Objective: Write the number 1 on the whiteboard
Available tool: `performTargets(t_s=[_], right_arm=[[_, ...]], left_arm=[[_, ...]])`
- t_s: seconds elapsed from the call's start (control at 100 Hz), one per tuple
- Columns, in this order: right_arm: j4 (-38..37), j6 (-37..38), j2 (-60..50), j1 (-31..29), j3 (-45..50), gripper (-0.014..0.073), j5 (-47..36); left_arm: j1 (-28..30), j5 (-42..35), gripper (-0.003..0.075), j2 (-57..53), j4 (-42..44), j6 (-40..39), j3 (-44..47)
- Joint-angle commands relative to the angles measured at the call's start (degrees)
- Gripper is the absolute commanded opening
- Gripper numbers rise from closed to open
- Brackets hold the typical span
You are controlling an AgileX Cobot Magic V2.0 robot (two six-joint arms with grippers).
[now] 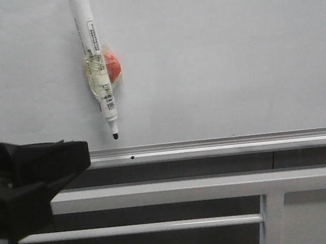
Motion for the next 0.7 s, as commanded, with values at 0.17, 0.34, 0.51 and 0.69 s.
performTargets(t_s=[0.17, 0.34, 0.51, 0.69], right_arm=[[-0.55, -0.45, 1.13, 1.90, -0.44, -0.0043, -5.66], [-0.55, -0.45, 1.13, 3.36, -0.44, -0.0043, -5.93], [-0.64, -0.45, 1.13, 4.66, -0.44, -0.0043, -5.93], [-0.64, -0.45, 1.13, 4.67, -0.44, -0.0043, -5.93]], left_arm=[[-0.49, -14.15, 0.0309, 2.23, -0.55, -0.56, -6.15], [-0.49, -14.36, 0.0318, 5.62, -1.86, -0.56, -7.85], [-0.49, -14.36, 0.0318, 6.25, -4.96, -0.56, -9.86], [-0.26, -14.36, 0.0318, 6.25, -5.43, 2.48, -12.03]])
